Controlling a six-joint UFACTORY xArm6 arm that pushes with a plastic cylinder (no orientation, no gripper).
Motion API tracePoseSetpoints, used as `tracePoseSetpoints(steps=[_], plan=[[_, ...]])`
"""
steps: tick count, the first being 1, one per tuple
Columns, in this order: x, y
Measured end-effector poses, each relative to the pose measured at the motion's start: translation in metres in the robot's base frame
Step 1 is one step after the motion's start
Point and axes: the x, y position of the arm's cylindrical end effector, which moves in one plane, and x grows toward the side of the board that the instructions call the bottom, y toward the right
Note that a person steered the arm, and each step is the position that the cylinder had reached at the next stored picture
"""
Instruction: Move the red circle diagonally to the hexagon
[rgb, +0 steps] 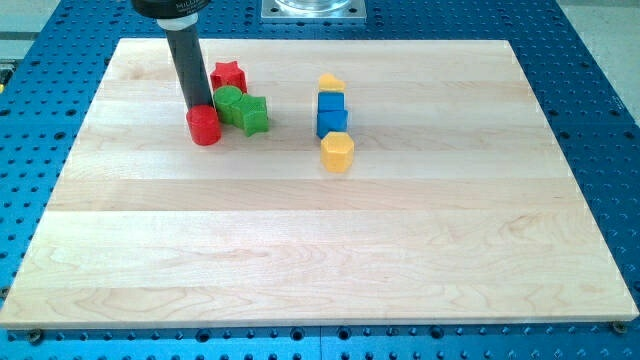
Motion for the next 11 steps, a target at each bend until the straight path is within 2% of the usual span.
tracePoseSetpoints(steps=[2,3,4,6,7,8,9,10,11], plan=[[0.002,-0.015],[0.014,-0.052],[0.016,-0.052],[0.016,0.016],[0.016,0.016],[0.016,-0.024],[-0.004,-0.084],[-0.055,-0.114],[-0.08,-0.113]])
